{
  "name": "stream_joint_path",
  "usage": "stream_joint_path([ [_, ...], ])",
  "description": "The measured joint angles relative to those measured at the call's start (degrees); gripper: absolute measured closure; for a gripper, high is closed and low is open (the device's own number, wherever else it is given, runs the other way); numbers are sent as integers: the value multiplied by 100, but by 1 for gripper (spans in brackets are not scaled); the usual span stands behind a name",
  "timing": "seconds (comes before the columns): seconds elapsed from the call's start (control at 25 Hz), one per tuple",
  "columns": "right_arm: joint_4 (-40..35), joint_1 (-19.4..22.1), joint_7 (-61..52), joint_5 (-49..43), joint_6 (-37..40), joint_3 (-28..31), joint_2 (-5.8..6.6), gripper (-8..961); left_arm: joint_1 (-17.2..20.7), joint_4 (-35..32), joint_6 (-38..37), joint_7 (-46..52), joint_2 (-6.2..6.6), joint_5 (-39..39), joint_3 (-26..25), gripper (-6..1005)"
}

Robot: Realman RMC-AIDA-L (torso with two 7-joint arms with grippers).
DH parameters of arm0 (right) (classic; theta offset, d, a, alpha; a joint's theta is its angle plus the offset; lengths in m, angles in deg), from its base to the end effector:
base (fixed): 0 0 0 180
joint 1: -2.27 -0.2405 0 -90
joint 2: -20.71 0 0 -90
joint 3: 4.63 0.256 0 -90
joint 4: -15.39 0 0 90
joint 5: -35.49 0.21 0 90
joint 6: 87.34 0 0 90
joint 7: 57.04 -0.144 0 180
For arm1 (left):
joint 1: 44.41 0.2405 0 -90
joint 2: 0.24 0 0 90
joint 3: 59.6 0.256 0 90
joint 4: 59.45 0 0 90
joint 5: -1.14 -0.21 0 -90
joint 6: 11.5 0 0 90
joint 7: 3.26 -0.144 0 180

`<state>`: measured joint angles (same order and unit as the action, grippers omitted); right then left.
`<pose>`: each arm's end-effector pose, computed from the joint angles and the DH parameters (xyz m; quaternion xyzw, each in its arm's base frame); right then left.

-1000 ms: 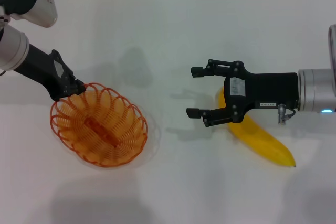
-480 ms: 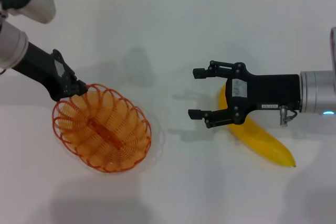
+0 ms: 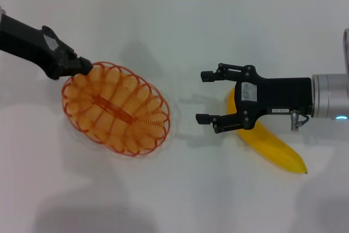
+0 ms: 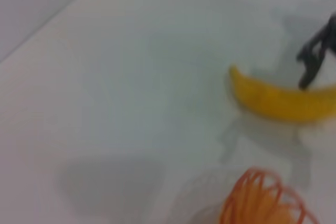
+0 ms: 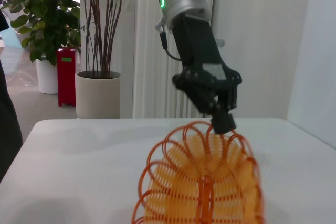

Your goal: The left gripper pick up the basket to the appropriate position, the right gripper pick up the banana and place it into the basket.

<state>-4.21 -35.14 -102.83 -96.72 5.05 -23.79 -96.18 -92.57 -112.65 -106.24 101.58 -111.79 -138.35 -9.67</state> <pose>0.2636 0.3190 -0.0271 -0.9601 0.0302 0.2490 0.1239 -0.1860 0.4047 0.0603 -0.9813 -0.1598 0.0498 0.0955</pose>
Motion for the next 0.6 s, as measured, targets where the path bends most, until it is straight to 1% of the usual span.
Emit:
stream_joint_path([
  [0.08,0,3,0,9,-1,0,0,46,72,2,74,340,24,233,-10,965],
  [0.12,0,2,0,20,-2,0,0,46,102,21,184,528,14,271,-30,965],
  [0.2,0,-10,0,56,-2,0,0,45,159,98,453,833,-46,275,-66,965],
  [0.28,0,-27,0,76,-2,0,0,45,184,201,645,909,-118,243,-77,964],
  [0.36,0,-36,0,81,-2,0,0,45,189,257,729,911,-151,236,-80,963],
  [0.6,0,9,0,121,-2,0,0,46,165,240,706,949,-141,330,-87,961],
])
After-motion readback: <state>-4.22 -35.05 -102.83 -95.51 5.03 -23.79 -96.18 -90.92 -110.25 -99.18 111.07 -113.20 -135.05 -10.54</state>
